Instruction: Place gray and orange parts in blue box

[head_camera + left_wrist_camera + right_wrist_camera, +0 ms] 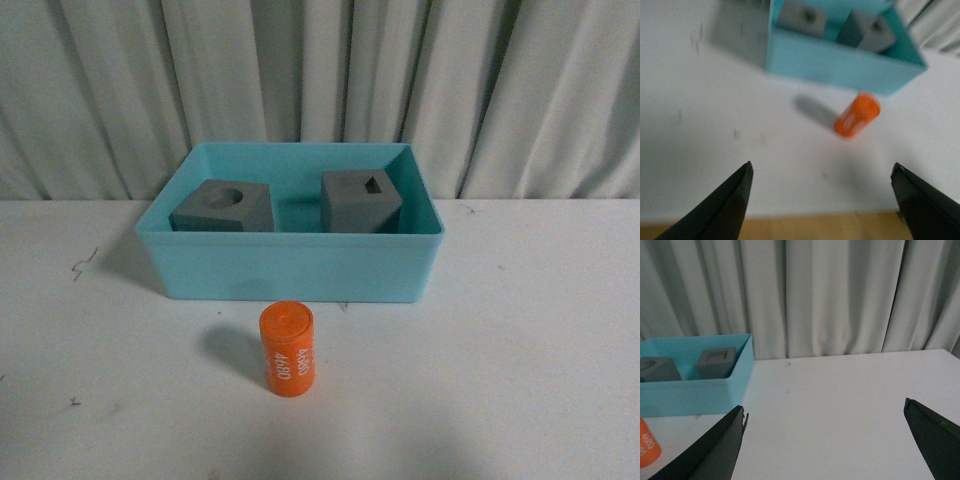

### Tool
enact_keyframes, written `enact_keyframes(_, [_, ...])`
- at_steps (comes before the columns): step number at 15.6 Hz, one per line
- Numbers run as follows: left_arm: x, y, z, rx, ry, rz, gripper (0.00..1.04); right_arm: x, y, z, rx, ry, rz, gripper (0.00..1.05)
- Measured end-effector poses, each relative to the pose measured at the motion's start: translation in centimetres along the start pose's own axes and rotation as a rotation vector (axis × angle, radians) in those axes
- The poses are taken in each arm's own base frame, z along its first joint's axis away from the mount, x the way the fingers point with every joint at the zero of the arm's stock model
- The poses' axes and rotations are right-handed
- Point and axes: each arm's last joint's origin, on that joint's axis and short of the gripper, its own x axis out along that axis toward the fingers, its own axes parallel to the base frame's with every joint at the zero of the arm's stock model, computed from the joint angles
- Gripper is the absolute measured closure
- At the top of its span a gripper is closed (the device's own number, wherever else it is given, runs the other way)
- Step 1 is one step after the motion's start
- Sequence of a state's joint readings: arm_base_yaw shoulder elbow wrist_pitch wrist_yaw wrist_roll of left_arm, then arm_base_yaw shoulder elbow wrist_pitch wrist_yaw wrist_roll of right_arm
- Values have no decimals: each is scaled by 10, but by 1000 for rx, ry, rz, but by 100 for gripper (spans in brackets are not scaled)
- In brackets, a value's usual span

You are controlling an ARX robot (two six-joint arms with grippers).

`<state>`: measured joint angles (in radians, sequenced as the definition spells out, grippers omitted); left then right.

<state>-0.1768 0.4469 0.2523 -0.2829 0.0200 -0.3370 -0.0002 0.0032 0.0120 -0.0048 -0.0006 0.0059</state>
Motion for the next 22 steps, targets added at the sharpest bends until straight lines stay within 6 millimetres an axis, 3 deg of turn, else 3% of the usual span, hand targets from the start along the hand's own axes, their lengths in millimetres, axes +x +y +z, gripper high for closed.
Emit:
enact_keyframes(1, [-19,5,-2,160,-440,56,38,0,0,0,0,0,-3,6])
enact_keyframes(2, [-26,10,2,207,-527,91,51,0,0,0,0,-2,-2,6])
enact_keyframes(4, [-20,22,-6,251,-500,126,76,0,0,0,0,-1,-2,6])
enact_keyframes(7, [-19,22,-8,266,-494,108,85,0,0,0,0,-1,-2,6])
enact_keyframes(10, [-19,21,-9,275,-502,105,102,0,0,0,0,-1,-2,6])
enact_keyframes(22, [-12,26,-21,275,-491,111,103,0,0,0,0,-2,-1,6])
